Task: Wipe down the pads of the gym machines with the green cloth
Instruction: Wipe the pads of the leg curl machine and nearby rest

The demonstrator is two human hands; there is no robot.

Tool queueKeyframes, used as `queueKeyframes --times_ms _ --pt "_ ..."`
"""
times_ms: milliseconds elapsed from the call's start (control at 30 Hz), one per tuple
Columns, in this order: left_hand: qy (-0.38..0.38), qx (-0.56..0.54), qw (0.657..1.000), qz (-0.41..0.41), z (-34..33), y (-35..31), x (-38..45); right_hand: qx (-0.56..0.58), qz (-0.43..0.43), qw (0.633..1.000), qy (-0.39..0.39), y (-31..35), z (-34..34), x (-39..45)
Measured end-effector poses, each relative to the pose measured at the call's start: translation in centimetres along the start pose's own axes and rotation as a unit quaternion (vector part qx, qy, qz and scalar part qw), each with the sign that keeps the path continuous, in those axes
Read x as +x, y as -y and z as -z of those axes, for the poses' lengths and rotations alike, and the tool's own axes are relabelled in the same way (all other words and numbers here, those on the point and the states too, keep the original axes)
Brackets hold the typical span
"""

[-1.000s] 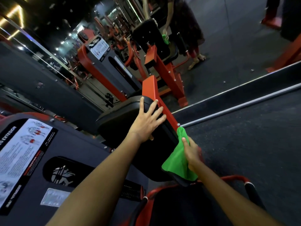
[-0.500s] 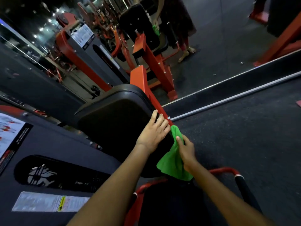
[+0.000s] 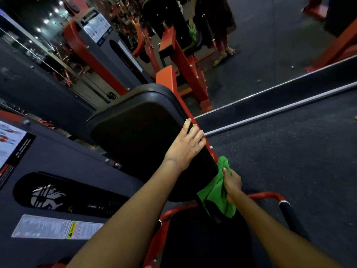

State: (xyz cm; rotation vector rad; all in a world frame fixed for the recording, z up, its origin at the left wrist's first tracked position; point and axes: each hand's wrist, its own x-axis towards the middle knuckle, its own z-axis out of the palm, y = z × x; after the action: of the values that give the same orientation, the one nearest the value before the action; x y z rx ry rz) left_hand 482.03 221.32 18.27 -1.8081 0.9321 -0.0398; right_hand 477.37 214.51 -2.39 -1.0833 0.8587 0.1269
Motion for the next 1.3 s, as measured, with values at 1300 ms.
queueKeyframes --times_ms 1300 --pt "-0.242 -0.862 0.127 0.427 5.3 5.4 -5.1 -0.171 0.59 0.769 0.177 24.5 -7.1 -15.6"
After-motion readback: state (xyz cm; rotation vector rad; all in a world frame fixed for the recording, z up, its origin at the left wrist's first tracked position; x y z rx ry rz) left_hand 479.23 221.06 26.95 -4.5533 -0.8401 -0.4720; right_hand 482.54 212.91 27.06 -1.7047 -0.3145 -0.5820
